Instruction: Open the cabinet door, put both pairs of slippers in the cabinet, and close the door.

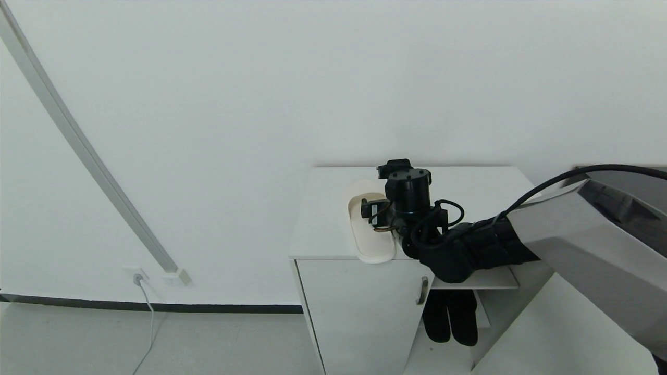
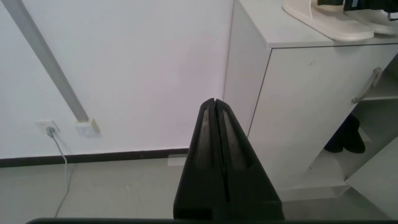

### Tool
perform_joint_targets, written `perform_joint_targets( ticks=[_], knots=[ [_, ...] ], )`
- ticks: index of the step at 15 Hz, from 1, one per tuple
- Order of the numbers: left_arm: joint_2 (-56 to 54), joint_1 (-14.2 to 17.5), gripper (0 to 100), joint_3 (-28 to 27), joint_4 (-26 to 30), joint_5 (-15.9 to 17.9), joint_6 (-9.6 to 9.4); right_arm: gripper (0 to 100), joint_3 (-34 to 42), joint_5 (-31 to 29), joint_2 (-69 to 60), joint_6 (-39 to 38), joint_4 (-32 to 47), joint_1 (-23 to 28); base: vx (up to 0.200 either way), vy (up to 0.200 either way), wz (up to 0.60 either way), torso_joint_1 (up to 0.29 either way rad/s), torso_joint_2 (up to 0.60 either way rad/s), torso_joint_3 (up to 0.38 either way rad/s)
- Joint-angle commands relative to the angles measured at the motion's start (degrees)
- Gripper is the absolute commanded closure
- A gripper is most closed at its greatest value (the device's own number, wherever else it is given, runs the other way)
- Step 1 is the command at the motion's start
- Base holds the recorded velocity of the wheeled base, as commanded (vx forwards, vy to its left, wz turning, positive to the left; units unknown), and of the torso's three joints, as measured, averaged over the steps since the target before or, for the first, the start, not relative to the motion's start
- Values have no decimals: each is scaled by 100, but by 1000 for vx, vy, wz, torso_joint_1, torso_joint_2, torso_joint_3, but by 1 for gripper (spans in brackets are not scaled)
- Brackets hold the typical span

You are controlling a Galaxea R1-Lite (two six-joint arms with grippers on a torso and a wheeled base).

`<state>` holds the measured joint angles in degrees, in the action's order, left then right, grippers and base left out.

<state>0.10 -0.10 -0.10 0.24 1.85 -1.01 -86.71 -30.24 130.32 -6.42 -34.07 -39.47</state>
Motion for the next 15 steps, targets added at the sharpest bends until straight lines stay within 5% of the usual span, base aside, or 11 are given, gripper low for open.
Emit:
perform_joint_targets(
  ticks=[1, 5, 6, 15],
  knots=[
    [-1, 1, 100, 1, 2, -1, -4, 0, -302, 1, 196, 18, 15, 45, 0, 0, 0, 0, 0, 0],
    [-1, 1, 100, 1, -7, -1, -4, 0, -461, 10, 345, 54, 6, 71, 0, 0, 0, 0, 0, 0],
    [-1, 1, 100, 1, 2, -1, 5, 100, -478, 10, 372, 54, 6, 80, 0, 0, 0, 0, 0, 0],
    [8, 1, 100, 1, 2, -10, 13, 100, -21, 10, 29, 36, -152, 54, 0, 0, 0, 0, 0, 0]
  ],
)
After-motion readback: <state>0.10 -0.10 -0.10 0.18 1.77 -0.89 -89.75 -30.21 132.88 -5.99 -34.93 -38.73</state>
